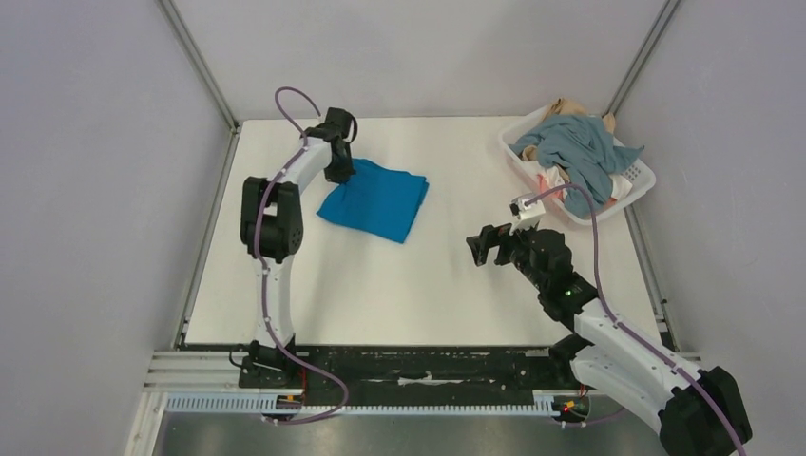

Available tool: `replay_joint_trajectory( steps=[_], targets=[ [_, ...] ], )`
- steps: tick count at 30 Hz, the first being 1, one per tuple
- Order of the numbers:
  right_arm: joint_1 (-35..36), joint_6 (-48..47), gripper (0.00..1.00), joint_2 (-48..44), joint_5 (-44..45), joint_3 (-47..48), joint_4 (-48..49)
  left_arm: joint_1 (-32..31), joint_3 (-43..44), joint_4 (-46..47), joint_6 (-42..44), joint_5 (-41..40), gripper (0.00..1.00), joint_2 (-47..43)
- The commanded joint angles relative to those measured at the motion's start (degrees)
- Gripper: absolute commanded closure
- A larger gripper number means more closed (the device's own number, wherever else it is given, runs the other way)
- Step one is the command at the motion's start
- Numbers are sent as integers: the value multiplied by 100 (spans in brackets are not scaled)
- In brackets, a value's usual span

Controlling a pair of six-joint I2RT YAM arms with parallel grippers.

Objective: Fold and stack the t-shirts
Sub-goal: Put the neatly folded tshirt into the corner of the board with the left arm

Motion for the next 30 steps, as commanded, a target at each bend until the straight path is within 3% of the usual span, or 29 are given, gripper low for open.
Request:
replay_joint_trajectory(
  steps=[1,6,11,19,23,30],
  targets=[
    [-6,-211,2,-251,622,96,21,485,761,-640,1164,-492,98,486],
    [-1,-309,2,-259,1054,40,149,1145,2278,-1373,1401,-747,98,1344],
    [-6,-347,2,-121,1063,1,251,1807,2879,-1194,1539,-500,98,1640],
    [-1,-354,2,41,1303,59,132,2401,3137,-255,1537,-293,98,1947],
    [-1,-389,2,122,1438,83,111,2584,3612,-265,1345,-165,98,2177],
    [-1,-375,2,220,1485,173,-14,2719,3594,81,1622,-123,98,2147]
  ],
)
